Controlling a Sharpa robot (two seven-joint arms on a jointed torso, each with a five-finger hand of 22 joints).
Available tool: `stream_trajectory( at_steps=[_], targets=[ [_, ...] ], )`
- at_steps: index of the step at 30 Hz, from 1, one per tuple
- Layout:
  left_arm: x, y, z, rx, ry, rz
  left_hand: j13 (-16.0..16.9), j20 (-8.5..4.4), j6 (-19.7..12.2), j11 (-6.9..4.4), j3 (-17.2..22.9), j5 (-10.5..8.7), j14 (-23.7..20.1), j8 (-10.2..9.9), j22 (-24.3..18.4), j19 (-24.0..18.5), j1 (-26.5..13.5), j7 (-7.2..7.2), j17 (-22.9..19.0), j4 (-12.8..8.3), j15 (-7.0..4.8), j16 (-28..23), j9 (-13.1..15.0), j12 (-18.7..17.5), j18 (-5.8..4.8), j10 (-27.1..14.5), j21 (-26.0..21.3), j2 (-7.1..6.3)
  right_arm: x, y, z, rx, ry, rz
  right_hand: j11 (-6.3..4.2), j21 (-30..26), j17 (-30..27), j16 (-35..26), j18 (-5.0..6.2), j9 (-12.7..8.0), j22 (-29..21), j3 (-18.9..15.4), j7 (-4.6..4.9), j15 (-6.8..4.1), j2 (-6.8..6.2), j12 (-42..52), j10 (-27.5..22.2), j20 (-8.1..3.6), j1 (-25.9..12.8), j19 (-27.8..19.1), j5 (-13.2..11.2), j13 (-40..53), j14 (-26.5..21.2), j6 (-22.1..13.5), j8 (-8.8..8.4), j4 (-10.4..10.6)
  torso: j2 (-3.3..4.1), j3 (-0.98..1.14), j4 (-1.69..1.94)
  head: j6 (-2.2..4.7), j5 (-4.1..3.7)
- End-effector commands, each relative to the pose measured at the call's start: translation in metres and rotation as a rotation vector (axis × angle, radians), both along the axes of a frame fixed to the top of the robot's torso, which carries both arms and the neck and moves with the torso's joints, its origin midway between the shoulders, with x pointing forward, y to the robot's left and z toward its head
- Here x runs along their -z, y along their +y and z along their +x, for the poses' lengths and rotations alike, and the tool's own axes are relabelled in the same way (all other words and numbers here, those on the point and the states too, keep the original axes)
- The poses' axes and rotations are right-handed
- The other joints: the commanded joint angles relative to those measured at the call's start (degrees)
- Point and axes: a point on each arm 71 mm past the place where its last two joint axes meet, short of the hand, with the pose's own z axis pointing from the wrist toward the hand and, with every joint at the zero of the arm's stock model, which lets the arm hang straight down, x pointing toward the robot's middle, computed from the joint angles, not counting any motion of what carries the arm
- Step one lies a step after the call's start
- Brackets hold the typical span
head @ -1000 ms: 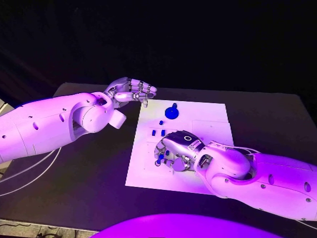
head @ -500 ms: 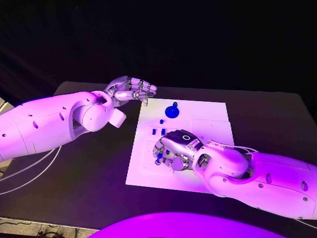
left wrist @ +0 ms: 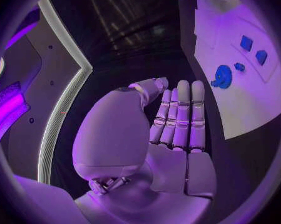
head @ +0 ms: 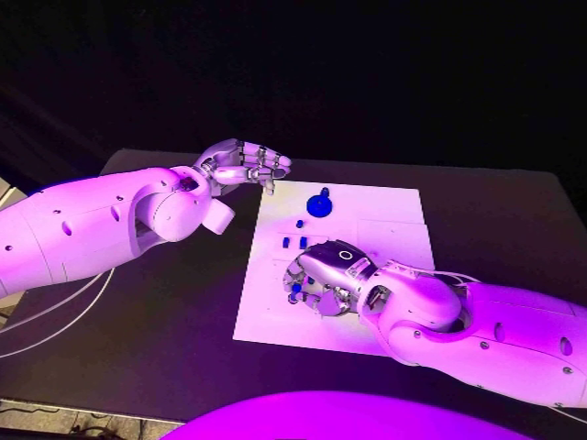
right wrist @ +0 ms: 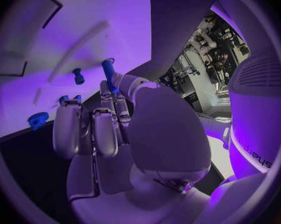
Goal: Assemble the parts on the task board
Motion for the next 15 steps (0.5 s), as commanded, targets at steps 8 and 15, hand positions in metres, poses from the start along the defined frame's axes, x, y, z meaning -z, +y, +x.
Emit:
stream_trajectory(
  at_steps=[8, 15],
  targets=[
    [-0.0006, -0.0015, -0.0005, 0.018, 0.002, -0.008, -0.05, 0.16, -0.29, -0.04, 0.10, 0.19, -0.25, 0.36, 0.09, -0.37, -0.28, -0.06, 0.07, -0.31, 0.00, 0.01, -0.07, 0.18, 0.82, -0.25, 0.33, 0.37, 0.0006, -0.0025, -0.0028, 0.013, -0.026, 0.014, -4.44, -0.07, 0.06, -0.04, -0.63, 0.14, 6.57, 0.57, 0.32, -0.48, 0.52, -0.05, 4.74, -0.33, -0.27, 1.73, 0.39, 0.32, 1.70, 0.03, 0.15, -0.42, -0.01, 0.00, 0.01, 0.17, 0.14],
    [-0.0006, -0.0014, -0.0005, 0.017, 0.002, -0.008, -0.05, 0.16, -0.29, -0.04, 0.10, 0.19, -0.25, 0.36, 0.09, -0.37, -0.28, -0.06, 0.07, -0.31, 0.00, 0.01, -0.07, 0.18, 0.82, -0.25, 0.33, 0.37, 0.0007, -0.0036, -0.0018, 0.024, -0.035, 0.015, -4.43, -0.07, 0.07, -0.04, -0.63, 0.16, 6.58, 0.63, 0.32, -0.48, 0.51, -0.09, 4.76, -0.32, -0.32, 1.73, 0.45, 0.35, 1.70, 0.03, 0.15, -0.51, 0.00, 0.00, 0.00, 0.16, 0.14]
  ],
)
